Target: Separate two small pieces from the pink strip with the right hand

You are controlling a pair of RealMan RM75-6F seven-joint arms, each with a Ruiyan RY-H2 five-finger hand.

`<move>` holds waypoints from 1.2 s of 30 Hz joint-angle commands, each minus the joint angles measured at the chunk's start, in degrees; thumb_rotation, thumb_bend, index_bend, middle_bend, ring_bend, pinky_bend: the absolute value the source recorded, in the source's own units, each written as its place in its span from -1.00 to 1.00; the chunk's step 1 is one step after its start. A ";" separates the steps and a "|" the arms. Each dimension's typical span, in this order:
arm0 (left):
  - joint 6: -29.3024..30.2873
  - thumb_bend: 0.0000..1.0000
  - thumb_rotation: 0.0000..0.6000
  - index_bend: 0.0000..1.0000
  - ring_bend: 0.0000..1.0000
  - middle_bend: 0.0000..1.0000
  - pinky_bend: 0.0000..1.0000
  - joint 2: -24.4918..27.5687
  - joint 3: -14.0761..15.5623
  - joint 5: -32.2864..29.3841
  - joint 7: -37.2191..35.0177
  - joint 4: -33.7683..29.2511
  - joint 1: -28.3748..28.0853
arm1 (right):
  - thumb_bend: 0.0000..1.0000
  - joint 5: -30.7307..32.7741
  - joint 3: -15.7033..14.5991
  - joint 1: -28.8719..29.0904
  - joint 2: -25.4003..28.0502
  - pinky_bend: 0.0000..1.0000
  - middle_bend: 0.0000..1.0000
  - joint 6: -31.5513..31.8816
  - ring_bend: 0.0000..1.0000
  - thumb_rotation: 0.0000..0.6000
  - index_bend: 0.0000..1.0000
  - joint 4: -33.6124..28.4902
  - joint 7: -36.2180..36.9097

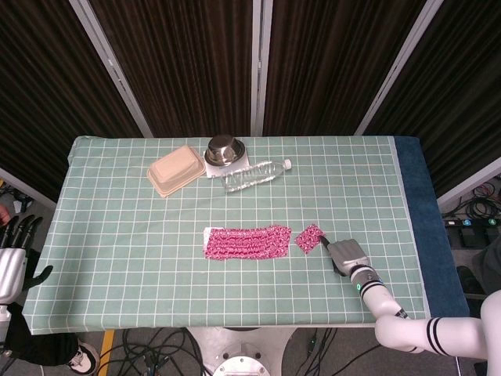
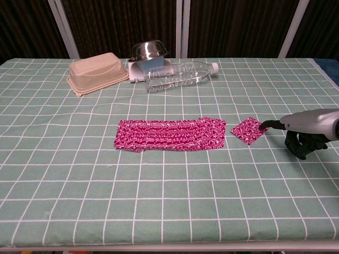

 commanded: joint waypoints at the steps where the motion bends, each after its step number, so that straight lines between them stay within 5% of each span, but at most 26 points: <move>1: -0.04 -0.62 1.00 -0.83 -1.00 -0.86 -0.73 -0.02 -0.01 0.07 0.07 -0.05 -0.08 | 1.00 -2.32 0.70 -0.65 0.59 0.48 0.74 0.76 0.75 1.00 -1.00 -0.64 1.29; 9: 0.17 -0.62 1.00 -0.83 -1.00 -0.86 -0.73 0.18 -0.03 0.07 -0.04 -0.24 0.03 | 1.00 -5.50 1.57 -1.16 0.86 0.48 0.74 1.76 0.75 1.00 -1.00 -2.41 2.11; 36: 0.22 -0.62 1.00 -0.83 -1.00 -0.86 -0.73 0.37 -0.01 0.17 -0.08 -0.55 0.03 | 1.00 0.94 -0.34 0.24 2.67 0.48 0.74 -0.59 0.75 1.00 -0.95 -1.27 1.14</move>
